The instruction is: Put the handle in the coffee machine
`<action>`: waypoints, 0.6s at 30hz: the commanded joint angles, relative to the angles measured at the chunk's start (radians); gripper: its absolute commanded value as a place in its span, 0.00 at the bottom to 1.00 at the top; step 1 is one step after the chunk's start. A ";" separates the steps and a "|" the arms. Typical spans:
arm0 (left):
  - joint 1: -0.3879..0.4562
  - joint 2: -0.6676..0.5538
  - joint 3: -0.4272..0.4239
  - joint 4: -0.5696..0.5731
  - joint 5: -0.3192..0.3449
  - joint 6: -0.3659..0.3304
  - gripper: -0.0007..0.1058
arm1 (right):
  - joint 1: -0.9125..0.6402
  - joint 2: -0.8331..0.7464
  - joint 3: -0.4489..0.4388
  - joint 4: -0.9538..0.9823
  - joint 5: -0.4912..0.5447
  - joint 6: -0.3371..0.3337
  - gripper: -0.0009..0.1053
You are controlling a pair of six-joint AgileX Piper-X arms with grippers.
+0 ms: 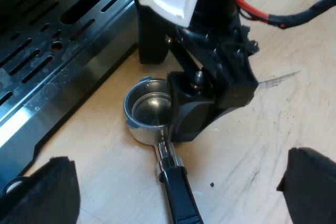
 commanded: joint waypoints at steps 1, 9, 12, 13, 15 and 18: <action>-0.006 -0.002 -0.003 -0.009 0.008 -0.002 0.75 | -0.005 0.014 -0.009 -0.013 -0.009 -0.023 0.86; -0.006 -0.002 -0.003 -0.009 0.008 -0.002 0.75 | -0.005 0.047 -0.009 -0.049 -0.013 -0.023 0.86; -0.006 -0.002 -0.003 -0.009 0.008 -0.002 0.75 | -0.005 0.060 -0.009 -0.047 -0.031 -0.023 0.86; -0.006 -0.002 -0.003 -0.009 0.008 -0.002 0.75 | -0.005 0.066 -0.009 -0.047 -0.031 -0.023 0.86; -0.006 -0.002 -0.003 -0.009 0.008 -0.002 0.75 | -0.005 0.070 -0.009 -0.047 -0.031 -0.023 0.86; -0.006 -0.002 -0.003 -0.009 0.008 -0.002 0.75 | -0.005 0.070 -0.009 -0.047 -0.031 -0.023 0.82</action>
